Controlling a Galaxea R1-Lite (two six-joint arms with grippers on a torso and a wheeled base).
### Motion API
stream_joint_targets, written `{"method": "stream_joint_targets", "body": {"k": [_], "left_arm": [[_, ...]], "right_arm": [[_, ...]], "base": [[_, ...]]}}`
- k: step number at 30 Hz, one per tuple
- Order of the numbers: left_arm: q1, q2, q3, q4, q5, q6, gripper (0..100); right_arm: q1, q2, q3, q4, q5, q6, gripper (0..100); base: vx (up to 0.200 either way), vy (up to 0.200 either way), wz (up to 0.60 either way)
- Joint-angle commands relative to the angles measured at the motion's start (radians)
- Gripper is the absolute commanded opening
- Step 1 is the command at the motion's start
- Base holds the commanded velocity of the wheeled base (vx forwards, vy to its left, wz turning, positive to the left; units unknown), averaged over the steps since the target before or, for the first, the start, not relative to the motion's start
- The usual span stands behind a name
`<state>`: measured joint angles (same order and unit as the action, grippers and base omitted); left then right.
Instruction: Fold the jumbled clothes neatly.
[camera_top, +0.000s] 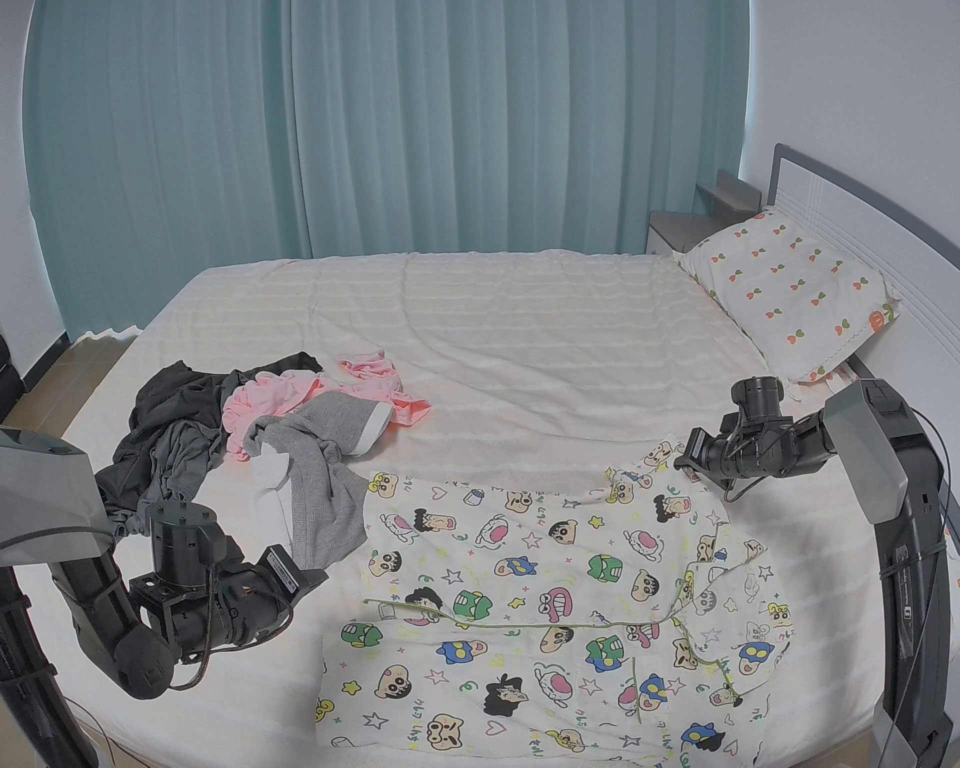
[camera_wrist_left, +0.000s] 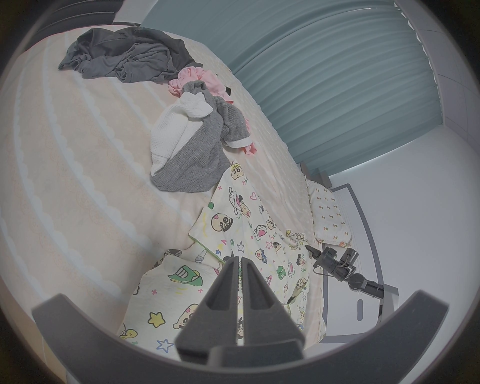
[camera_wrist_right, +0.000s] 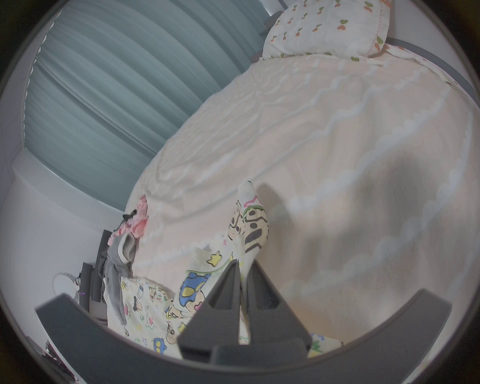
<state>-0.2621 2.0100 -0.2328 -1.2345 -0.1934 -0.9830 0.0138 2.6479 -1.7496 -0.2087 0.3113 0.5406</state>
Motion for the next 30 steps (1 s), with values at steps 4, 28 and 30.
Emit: {"method": "stream_joint_targets", "body": {"k": [4, 28, 30], "left_arm": [[0.000, 0.003, 0.000, 0.000, 0.002, 0.000, 0], [-0.002, 0.003, 0.001, -0.008, 0.002, 0.000, 0], [-0.002, 0.003, 0.001, -0.008, 0.003, 0.000, 0]], "right_arm": [[-0.014, 0.032, -0.062, -0.001, -0.052, 0.009, 0], [-0.037, 0.067, -0.149, -0.006, -0.115, 0.085, 100], [-0.038, 0.050, -0.126, -0.004, -0.123, 0.088, 100]], "base": [[0.000, 0.000, 0.00], [0.000, 0.000, 0.00], [0.000, 0.000, 0.00]]}}
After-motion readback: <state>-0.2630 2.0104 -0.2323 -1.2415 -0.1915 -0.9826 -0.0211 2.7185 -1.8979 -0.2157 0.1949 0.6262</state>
